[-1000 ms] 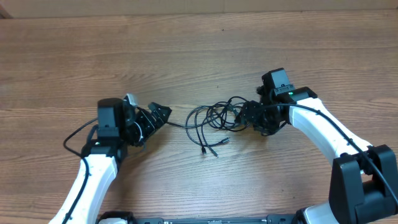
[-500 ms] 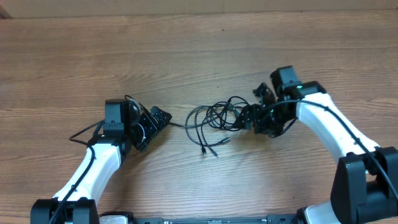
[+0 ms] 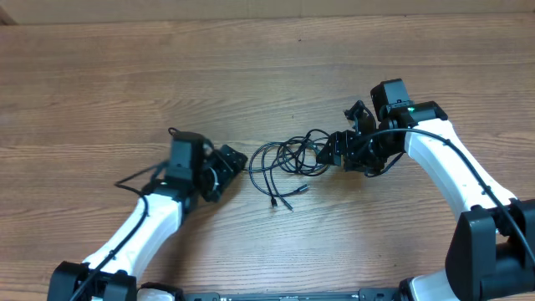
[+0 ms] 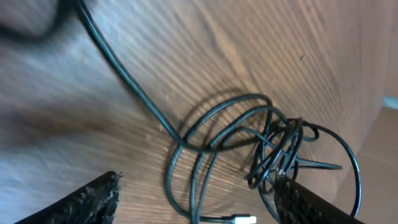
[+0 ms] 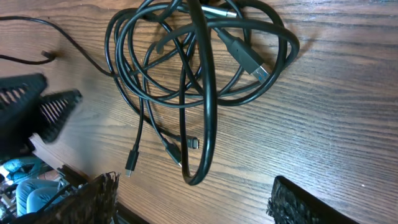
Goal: Untangle cables
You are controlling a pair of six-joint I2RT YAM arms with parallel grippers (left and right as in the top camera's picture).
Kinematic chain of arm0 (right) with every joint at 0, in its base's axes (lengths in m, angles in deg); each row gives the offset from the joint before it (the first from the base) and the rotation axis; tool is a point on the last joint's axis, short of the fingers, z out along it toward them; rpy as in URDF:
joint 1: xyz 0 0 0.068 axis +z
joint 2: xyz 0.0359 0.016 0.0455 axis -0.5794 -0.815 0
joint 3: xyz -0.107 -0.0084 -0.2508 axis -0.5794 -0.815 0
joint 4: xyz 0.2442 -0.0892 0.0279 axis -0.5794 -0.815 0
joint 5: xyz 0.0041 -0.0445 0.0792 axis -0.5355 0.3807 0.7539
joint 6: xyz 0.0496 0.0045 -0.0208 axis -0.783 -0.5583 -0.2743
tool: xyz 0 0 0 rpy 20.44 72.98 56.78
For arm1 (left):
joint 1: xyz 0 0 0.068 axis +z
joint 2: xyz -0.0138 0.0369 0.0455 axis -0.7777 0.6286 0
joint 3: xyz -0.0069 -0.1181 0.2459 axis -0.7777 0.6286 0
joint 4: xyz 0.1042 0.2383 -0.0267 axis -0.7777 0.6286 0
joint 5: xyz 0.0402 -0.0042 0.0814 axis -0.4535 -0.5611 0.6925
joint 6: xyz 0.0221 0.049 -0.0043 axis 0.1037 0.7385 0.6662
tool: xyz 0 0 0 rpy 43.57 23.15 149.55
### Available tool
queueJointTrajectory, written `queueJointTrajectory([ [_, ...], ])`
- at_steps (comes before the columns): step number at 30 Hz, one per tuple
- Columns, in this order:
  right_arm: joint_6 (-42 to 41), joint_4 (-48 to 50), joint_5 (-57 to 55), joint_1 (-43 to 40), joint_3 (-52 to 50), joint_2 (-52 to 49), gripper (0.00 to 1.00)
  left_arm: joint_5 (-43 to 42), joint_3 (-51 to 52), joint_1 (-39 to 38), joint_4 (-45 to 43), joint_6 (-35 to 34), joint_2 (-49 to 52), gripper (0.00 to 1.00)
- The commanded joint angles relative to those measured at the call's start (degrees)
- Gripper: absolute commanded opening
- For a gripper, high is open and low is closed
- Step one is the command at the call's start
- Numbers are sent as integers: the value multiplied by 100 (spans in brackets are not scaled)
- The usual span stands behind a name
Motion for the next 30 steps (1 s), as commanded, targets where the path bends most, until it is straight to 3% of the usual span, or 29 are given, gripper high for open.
queueJointTrajectory([
  [1, 61, 66, 87, 0, 120, 122, 77, 866, -44, -463, -90, -1469, 44, 77],
  [8, 61, 101, 79, 0, 120, 122, 77, 1845, -44, -1078, -369, -2618, 46, 60],
  [19, 61, 179, 63, 0, 120, 122, 77, 1904, -44, -1585, -1086, -5230, 861, 58],
  [26, 63, 175, 61, 0, 118, 122, 77, 1961, -44, -1687, -1502, -5521, 1587, 52],
  [30, 63, 166, -31, 0, 118, 122, 77, 2131, -44, -1687, -1537, -5512, 1840, 39],
])
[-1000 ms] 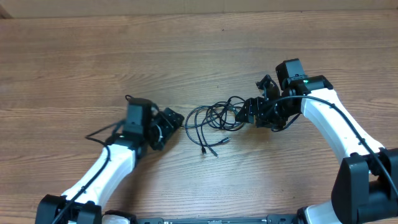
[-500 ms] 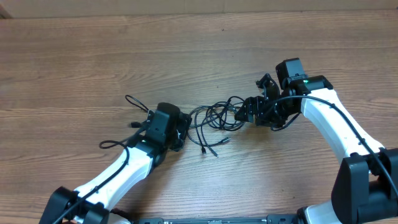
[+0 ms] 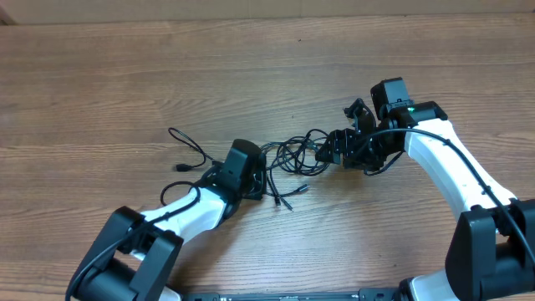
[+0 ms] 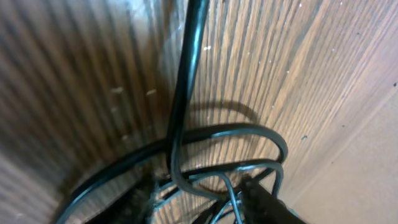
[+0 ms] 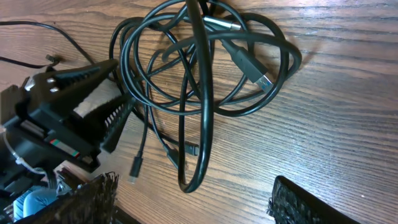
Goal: Untangle cables
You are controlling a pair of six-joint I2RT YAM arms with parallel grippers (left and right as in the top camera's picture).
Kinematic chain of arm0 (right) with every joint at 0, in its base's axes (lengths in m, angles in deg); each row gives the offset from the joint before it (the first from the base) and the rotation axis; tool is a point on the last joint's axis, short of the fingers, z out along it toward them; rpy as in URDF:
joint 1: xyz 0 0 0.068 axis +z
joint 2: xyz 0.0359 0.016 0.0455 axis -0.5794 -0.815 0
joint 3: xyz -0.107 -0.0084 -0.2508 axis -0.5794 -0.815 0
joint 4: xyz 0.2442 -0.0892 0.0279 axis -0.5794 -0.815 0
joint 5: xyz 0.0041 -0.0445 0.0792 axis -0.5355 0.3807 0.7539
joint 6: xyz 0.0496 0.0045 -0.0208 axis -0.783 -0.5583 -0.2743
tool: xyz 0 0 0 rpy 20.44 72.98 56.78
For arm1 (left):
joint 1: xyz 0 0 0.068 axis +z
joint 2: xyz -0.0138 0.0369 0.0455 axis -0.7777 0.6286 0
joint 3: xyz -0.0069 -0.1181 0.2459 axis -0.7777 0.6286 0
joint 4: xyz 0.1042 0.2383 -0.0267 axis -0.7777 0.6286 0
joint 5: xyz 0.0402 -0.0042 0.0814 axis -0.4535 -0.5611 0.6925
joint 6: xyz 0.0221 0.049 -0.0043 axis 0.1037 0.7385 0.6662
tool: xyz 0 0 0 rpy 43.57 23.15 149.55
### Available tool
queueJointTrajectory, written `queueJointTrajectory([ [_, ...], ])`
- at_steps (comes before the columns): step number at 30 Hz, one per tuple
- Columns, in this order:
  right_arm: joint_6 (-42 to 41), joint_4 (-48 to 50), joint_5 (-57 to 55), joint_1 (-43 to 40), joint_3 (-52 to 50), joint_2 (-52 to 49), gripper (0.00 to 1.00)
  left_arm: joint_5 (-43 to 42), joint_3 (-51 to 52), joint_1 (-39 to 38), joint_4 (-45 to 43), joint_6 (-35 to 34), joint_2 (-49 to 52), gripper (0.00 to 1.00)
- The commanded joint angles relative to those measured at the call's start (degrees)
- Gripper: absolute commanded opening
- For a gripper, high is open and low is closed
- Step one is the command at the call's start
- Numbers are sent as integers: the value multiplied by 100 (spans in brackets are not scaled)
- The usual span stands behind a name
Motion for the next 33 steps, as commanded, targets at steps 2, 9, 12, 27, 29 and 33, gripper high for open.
queueJointTrajectory([
  [2, 48, -20, -83, 0, 118, 122, 78, 396, 81, -37, 122, -96, 452, 25],
  [9, 46, -127, -195, 0, 118, 122, 78, 573, 81, -31, -52, 1014, 448, 4],
  [12, 46, -195, -192, 0, 118, 122, 77, 514, 81, -24, -501, 2124, 361, 4],
  [27, 48, -264, 293, 90, 118, 122, 85, -107, -44, 409, 892, 4699, -2159, 4],
  [29, 22, -142, 470, 208, 118, 122, 84, -109, -44, 413, 1021, 4701, -2435, 4],
  [33, -374, 136, 463, 610, 57, 122, 84, -37, -44, 415, 1161, 4701, -2774, 4],
])
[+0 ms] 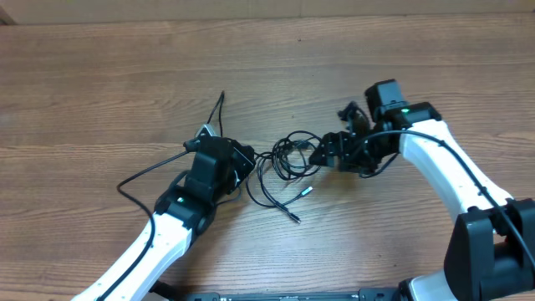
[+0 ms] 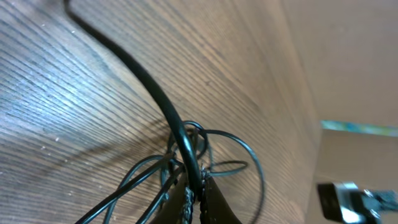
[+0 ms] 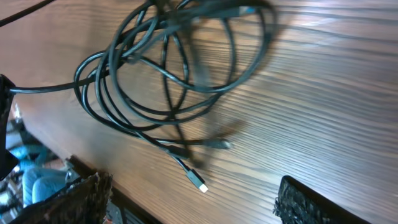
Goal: Untangle cables
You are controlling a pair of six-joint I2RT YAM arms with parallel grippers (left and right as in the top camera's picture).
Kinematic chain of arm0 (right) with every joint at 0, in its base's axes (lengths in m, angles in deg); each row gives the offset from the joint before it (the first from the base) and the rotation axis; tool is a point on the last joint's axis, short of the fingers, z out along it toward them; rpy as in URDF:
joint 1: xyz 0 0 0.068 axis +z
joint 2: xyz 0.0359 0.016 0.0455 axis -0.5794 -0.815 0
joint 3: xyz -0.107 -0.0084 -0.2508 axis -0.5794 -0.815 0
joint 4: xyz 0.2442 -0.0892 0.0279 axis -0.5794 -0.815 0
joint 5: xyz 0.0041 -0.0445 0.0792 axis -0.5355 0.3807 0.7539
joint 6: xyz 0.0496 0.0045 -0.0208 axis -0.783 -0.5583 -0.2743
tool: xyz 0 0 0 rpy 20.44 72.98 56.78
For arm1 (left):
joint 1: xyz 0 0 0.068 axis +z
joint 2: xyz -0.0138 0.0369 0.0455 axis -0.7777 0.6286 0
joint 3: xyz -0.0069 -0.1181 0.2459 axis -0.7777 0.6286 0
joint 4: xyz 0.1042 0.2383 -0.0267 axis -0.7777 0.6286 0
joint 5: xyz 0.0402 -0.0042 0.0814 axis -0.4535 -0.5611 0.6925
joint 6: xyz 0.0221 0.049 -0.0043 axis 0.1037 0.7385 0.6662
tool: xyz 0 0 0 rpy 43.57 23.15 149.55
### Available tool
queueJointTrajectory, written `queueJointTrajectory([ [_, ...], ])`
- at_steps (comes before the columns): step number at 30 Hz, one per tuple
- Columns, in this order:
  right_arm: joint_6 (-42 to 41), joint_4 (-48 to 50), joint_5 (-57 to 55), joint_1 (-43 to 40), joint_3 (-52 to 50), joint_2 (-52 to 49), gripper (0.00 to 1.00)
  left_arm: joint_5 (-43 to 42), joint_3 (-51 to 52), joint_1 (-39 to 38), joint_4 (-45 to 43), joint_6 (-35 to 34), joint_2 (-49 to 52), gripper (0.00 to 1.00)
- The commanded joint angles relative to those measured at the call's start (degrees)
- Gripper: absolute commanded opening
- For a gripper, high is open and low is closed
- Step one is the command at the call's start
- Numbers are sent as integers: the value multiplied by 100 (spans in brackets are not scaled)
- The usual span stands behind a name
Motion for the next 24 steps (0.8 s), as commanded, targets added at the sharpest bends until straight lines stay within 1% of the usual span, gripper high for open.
queueJointTrajectory([
  [1, -435, 249, 227, 415, 20, 120, 84, 85, -57, 33, 111, 216, -330, 4],
  [5, -905, 1040, 127, 970, -236, 120, 84, 181, -57, 37, 302, 208, -352, 4],
  [7, -1290, 1515, -289, 1259, -455, 120, 84, 188, -57, 37, 323, 173, -352, 4],
  [9, -1497, 1912, -546, 1458, -669, 120, 84, 190, -57, 39, 337, 175, -352, 4],
  [15, -1569, 3274, -756, 1932, -1370, 120, 83, 155, -57, 44, 332, 170, -354, 4],
  [16, -1567, 3495, -894, 1998, -1467, 120, 80, 116, -59, 44, 330, 168, -354, 4],
  [17, -1615, 3877, -1202, 2107, -1613, 120, 74, 55, -66, 44, 330, 127, -354, 4],
  [18, -1714, 4070, -1440, 2159, -1674, 116, 64, -15, -72, 44, 328, 122, -354, 4],
  [20, -2028, 4271, -1882, 2238, -1716, 109, 48, -142, -116, 44, 330, 127, -356, 4],
  [24, -2647, 4277, -2699, 2297, -1716, 109, 17, -181, -208, 44, 365, 179, -411, 4],
])
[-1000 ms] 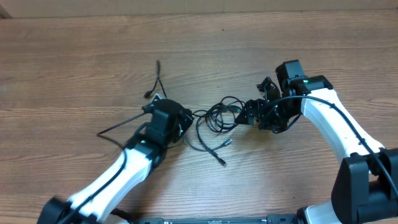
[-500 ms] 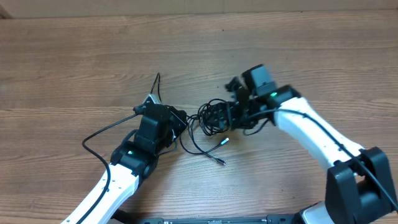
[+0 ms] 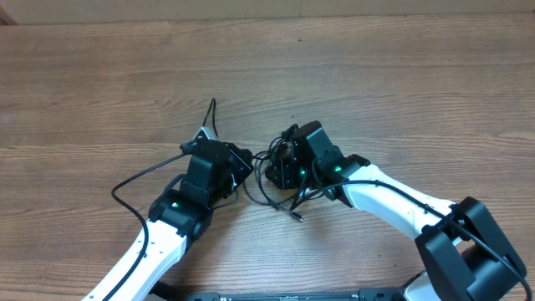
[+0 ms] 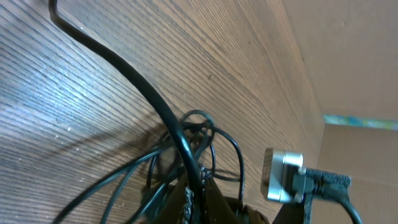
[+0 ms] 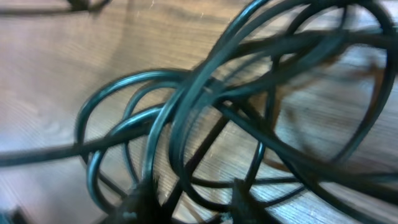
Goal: Untangle cables
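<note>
A tangle of black cables lies mid-table, blurred loops of it filling the right wrist view. My left gripper is shut on one thick black cable at the tangle's left edge. That cable's free end points to the back. My right gripper sits on the tangle just right of the left one. Its fingers stand apart with several strands between them.
A thin cable strand trails left from the left gripper. A small connector sticks out at the tangle's front. The right wrist's camera block shows close in the left wrist view. Bare wooden table lies all around.
My right gripper has moved left from the tangle's right side onto the tangle, close to the left gripper, fingers now nearer together around loops. The left gripper still holds its cable in the same place.
Both grippers stood open, one on each side of the tangle. Then the left gripper was at the tangle's left edge over a strand. After that it was shut on a cable, whose free end pointed to the back. Now the right gripper is in the tangle.
</note>
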You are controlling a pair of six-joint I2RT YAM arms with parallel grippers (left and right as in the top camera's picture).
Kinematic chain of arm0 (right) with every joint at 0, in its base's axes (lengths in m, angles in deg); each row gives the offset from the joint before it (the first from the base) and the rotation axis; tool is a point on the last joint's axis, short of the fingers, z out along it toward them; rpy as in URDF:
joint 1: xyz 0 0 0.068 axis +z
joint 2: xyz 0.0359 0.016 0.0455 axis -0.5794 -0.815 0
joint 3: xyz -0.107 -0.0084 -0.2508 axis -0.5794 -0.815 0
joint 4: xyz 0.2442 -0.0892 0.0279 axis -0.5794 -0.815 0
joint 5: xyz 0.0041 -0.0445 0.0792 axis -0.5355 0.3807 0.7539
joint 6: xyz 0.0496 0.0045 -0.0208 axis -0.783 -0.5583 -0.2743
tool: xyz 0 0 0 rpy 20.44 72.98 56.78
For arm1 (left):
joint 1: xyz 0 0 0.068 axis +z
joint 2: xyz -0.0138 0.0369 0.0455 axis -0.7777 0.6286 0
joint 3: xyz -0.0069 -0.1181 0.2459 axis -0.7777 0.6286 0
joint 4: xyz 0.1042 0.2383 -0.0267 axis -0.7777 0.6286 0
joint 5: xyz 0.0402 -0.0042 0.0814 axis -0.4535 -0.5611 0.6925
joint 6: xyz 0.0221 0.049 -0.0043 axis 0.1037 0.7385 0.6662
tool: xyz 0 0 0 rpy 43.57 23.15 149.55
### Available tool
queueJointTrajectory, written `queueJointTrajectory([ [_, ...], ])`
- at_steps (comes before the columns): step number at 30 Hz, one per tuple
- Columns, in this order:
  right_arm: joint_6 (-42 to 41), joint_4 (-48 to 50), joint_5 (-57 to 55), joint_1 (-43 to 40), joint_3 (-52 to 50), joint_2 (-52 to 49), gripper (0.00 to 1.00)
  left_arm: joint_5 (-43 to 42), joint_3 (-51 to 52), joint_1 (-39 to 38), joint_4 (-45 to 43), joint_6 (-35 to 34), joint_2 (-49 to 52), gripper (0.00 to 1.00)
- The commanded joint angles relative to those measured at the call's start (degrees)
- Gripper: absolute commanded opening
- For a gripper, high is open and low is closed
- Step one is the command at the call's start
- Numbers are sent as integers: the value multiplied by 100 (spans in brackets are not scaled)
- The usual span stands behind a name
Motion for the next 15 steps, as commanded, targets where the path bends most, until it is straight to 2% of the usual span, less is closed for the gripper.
queueJointTrajectory([
  [1, -645, -4, -1045, 26, -33, 109, 10, -129, -216, 42, 22, 136, -149, 4],
  [2, -686, -22, -1104, 2, -33, 109, 4, -138, -227, 66, 59, 188, -177, 4],
  [8, -702, -498, -1123, -581, -9, 214, 4, -232, -229, 507, 595, 684, -494, 4],
  [15, -673, -1381, -1108, -1906, 7, 813, 4, -280, -229, 1543, 1775, 1405, -831, 4],
])
